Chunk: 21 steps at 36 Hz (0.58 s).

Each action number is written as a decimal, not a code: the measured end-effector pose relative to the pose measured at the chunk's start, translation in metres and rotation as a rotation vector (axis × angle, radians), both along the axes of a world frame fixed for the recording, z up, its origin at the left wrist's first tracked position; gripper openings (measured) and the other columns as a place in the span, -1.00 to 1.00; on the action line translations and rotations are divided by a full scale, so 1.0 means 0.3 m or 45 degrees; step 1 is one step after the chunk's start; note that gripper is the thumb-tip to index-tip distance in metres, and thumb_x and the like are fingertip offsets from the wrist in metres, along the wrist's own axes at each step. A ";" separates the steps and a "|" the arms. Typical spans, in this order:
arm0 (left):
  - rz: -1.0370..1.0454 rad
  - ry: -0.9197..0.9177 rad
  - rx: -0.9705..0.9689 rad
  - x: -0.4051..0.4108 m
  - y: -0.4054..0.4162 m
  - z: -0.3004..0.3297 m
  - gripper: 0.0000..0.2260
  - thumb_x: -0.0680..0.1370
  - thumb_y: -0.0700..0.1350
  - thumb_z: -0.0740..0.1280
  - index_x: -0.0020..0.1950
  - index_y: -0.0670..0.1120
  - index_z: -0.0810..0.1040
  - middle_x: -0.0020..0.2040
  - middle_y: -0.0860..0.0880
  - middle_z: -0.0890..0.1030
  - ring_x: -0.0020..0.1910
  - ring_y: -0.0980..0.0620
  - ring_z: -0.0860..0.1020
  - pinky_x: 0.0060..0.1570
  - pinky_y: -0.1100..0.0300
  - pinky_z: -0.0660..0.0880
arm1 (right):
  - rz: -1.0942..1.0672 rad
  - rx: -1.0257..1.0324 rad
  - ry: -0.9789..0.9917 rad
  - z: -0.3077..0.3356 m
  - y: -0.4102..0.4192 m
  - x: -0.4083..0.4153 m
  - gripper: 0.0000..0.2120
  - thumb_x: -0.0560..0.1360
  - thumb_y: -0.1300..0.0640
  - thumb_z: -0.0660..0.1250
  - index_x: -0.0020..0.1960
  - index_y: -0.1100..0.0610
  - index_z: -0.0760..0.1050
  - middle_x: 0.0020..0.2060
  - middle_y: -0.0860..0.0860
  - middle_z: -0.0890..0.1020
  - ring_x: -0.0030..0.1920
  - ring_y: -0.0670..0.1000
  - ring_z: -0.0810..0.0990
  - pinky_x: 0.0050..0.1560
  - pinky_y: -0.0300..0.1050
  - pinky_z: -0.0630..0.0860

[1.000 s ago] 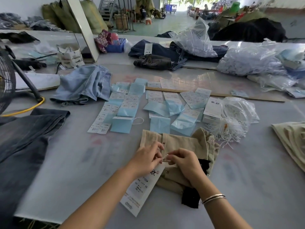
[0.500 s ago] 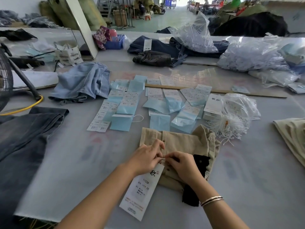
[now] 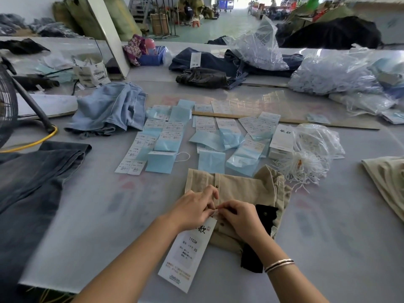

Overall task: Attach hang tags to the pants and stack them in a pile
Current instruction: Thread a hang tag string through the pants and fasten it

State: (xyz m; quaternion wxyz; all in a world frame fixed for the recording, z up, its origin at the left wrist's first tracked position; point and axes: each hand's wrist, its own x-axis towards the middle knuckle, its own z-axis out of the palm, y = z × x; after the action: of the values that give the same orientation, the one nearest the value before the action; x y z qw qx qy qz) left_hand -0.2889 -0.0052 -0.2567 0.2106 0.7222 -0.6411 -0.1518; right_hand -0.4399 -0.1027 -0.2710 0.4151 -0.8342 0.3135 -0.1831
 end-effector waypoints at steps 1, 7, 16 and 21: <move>-0.004 -0.002 0.006 0.000 -0.001 0.003 -0.72 0.57 -0.09 0.31 0.20 0.04 0.28 -0.05 0.12 0.65 0.00 0.12 0.56 0.22 0.09 0.32 | 0.004 -0.001 0.002 0.001 -0.001 0.001 -0.91 0.47 0.20 0.42 -0.07 0.07 0.68 -0.33 -0.23 0.59 -0.21 -0.33 0.57 -0.19 -0.52 0.42; -0.022 -0.018 0.026 -0.002 -0.003 0.015 -0.73 0.57 -0.08 0.30 0.19 0.05 0.28 -0.03 0.11 0.65 0.01 0.13 0.56 0.22 0.11 0.31 | 0.009 -0.008 0.021 -0.001 -0.005 0.001 -0.91 0.47 0.19 0.42 -0.06 0.06 0.68 -0.31 -0.22 0.60 -0.24 -0.29 0.58 -0.17 -0.50 0.44; 0.100 0.220 0.084 -0.012 -0.008 0.030 -0.75 0.55 -0.10 0.35 0.06 0.10 0.28 -0.11 0.12 0.65 -0.05 0.17 0.56 0.10 0.19 0.40 | 0.006 0.006 -0.005 0.002 0.001 0.005 -0.92 0.46 0.17 0.43 -0.09 0.05 0.68 -0.36 -0.26 0.58 -0.25 -0.33 0.57 -0.21 -0.50 0.41; 0.185 0.398 0.115 -0.012 -0.006 0.042 -0.78 0.54 -0.15 0.36 0.00 0.05 0.32 -0.11 0.06 0.68 -0.04 0.21 0.57 -0.05 0.36 0.41 | -0.054 -0.005 -0.038 -0.006 0.010 0.008 -0.93 0.46 0.16 0.43 -0.10 0.06 0.69 -0.35 -0.25 0.58 -0.25 -0.35 0.55 -0.21 -0.51 0.40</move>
State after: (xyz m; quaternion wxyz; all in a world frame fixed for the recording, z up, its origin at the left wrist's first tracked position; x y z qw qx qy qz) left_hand -0.2924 -0.0071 -0.2441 0.2856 0.7430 -0.5392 -0.2752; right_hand -0.4373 -0.0996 -0.2729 0.4141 -0.8253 0.3246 -0.2050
